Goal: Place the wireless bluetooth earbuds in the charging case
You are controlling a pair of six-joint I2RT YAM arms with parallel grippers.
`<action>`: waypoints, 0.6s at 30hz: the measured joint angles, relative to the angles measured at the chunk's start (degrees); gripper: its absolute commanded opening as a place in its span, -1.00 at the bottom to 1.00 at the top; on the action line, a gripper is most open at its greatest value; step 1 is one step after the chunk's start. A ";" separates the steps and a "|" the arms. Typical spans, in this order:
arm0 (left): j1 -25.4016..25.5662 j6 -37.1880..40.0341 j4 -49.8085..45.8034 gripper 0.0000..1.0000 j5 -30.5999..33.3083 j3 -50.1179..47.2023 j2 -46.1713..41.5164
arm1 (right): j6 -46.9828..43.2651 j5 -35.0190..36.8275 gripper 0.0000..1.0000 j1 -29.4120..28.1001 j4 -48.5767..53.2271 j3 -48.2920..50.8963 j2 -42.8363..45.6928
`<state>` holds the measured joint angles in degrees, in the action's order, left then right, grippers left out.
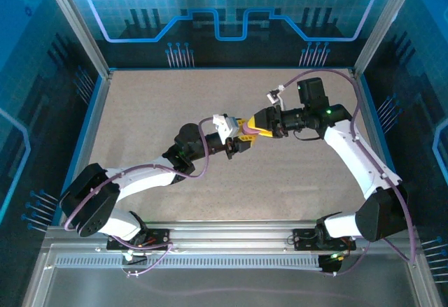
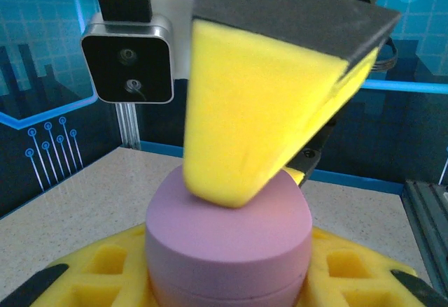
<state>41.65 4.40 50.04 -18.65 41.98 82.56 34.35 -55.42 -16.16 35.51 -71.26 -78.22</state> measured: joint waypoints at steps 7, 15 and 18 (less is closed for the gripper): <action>-0.02 0.00 -0.04 -0.30 0.87 -0.02 -0.79 | 1.07 -2.12 -0.11 0.11 -2.58 0.59 0.00; -0.07 0.04 -0.94 -0.19 1.20 -0.13 -1.25 | 3.13 -3.28 -0.35 0.37 -5.68 2.03 0.00; -0.13 0.22 -1.81 -0.17 1.73 -0.13 -1.31 | 4.55 -3.15 -0.48 0.59 -6.95 2.47 0.00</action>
<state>41.52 4.62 48.23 -16.93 41.85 81.25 38.89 -58.57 -15.57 28.56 -68.79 -78.22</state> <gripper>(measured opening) 0.413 0.334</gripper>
